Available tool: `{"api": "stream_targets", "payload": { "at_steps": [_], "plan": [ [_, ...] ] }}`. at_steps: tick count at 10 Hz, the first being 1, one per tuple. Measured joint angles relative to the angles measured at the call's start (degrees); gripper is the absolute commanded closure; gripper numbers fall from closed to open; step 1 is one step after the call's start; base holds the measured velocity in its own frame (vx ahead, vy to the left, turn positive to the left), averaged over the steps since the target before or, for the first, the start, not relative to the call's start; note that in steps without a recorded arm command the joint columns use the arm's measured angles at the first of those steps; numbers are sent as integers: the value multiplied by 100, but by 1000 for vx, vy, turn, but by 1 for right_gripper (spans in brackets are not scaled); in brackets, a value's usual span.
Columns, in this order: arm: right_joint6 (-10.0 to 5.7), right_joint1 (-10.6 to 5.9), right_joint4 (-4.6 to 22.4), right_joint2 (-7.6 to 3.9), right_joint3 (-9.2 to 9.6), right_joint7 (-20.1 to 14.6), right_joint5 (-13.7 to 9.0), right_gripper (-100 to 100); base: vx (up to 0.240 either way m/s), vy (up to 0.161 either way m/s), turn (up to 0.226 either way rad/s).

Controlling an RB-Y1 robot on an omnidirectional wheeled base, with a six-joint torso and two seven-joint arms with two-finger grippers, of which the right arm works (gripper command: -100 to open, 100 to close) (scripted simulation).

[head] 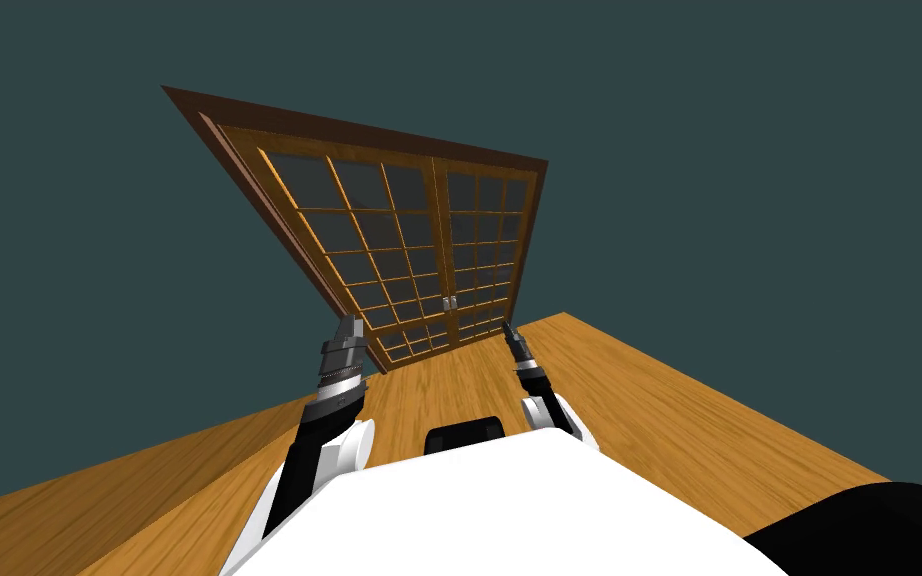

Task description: Pull the door open

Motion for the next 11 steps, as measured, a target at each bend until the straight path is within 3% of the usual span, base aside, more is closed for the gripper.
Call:
{"api": "stream_targets", "payload": {
  "at_steps": [2, 5, 11],
  "plan": [
    [-112, 11, 247, -33, 24, 253, 5, -100, 107, 66, 47],
    [-268, -171, 783, -94, -3, 616, -9, -100, 110, 57, 48],
    [-504, -319, 1565, -225, -5, 1332, -27, -100, 108, 62, 43]
  ]
}}
